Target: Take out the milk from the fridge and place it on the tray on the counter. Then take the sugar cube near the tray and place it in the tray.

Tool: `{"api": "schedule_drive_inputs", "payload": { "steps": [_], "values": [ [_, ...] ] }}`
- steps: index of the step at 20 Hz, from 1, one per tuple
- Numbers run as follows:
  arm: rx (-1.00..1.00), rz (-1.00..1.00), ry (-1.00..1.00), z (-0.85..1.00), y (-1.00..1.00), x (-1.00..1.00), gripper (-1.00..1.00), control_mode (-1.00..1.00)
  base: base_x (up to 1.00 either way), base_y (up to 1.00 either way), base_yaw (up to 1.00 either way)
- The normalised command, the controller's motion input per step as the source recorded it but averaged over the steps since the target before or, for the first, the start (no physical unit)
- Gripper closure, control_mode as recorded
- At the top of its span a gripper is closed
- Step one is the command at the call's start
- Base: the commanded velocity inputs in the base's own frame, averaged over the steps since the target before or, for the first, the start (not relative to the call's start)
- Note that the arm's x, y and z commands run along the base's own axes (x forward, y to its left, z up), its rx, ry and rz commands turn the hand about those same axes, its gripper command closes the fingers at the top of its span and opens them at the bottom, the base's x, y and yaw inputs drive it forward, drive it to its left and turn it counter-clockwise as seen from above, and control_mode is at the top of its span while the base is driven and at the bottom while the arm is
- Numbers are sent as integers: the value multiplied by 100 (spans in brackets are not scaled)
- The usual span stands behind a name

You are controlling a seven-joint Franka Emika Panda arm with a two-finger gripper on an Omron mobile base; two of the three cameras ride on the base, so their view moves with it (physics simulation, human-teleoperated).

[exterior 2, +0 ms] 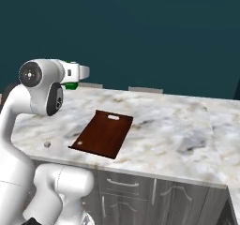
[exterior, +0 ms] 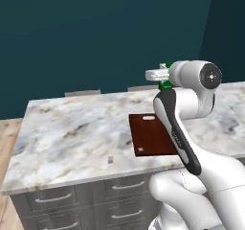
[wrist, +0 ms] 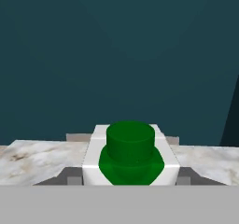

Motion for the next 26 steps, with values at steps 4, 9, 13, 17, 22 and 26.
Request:
{"api": "schedule_drive_inputs", "payload": {
  "steps": [4,9,13,17,22,26],
  "values": [
    [0,0,0,0,0,0,100,100,9,-15,0],
    [0,0,0,0,0,0,100,100,32,-15,0],
    [0,0,0,0,0,0,100,100,16,-19,0],
    [0,0,0,0,0,0,100,100,0,-25,1],
    [3,11,0,-11,-33,14,100,-100,0,-5,0],
    [2,36,0,-38,-44,23,100,-100,0,0,0]
  ]
}}
